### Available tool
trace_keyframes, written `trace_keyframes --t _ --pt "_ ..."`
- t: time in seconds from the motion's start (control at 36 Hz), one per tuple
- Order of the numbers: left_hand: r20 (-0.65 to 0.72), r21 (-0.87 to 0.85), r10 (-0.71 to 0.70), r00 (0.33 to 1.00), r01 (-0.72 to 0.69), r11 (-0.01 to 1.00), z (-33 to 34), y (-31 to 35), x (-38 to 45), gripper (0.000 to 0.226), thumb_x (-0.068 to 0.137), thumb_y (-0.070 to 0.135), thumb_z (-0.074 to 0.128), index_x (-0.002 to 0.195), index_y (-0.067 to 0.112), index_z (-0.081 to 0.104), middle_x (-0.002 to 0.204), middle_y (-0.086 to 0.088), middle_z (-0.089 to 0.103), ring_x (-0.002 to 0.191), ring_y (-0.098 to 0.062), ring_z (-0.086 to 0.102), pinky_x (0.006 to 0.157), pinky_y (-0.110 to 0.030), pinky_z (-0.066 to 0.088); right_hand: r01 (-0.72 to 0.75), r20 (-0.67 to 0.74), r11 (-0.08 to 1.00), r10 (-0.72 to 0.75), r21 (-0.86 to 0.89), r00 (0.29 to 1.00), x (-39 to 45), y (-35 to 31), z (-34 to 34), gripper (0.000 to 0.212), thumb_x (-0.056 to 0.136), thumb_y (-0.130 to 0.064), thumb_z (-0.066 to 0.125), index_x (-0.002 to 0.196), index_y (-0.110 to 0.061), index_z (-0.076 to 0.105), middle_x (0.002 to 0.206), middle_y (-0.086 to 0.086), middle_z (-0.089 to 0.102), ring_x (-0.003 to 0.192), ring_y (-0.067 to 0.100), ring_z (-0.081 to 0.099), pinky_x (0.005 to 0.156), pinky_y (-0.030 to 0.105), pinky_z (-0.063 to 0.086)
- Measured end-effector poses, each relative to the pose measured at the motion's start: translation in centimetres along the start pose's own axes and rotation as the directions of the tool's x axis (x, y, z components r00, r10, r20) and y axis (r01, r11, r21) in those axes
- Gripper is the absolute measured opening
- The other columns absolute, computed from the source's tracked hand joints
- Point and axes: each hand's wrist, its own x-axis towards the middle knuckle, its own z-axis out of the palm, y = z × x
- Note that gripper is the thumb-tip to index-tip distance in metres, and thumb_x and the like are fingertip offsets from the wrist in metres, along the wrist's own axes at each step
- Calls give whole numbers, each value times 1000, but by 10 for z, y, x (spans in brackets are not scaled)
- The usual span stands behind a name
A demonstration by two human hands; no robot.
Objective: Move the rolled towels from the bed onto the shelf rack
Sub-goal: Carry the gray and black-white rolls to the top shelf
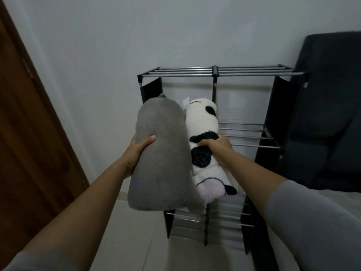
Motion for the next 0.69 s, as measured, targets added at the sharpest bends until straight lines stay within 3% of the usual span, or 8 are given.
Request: trace_keyframes --t 0.14,0.25,0.36,0.56,0.69 --pt "-48 13 -14 999 15 1000 0 12 49 111 51 68 79 146 30 35 135 -5 55 116 -30 59 97 -54 49 23 7 996 -22 -83 1000 48 -22 10 65 60 -33 82 118 -9 61 112 8 66 103 30 63 92 41 54" --pt "-60 31 -5 998 7 999 4 22 84 114 48 69 81 145 32 35 136 -4 55 117 -29 58 99 -53 47 37 -25 985 -42 -170 999 80 -36 16 62 66 -35 79 120 -10 59 113 8 64 107 32 61 83 33 50" --pt "-84 48 -1 996 5 999 9 28 112 120 45 69 81 147 32 31 138 -3 52 119 -28 56 103 -53 45 55 -46 970 -68 -235 997 103 -47 21 66 69 -38 76 126 -10 57 125 13 63 113 34 60 88 36 50" --pt "-58 128 33 998 -26 991 16 40 161 115 51 61 77 149 30 26 137 -2 49 118 -25 54 101 -44 45 24 -119 957 -61 -289 991 134 -56 38 53 79 -32 68 126 -11 53 128 14 60 117 35 57 81 31 41" --pt "-41 189 55 998 -46 981 16 47 193 115 50 61 76 149 29 27 137 -2 49 116 -23 52 100 -40 43 21 -191 937 -93 -349 977 148 -66 55 49 84 -27 63 127 -8 51 129 16 58 119 36 56 92 37 46"
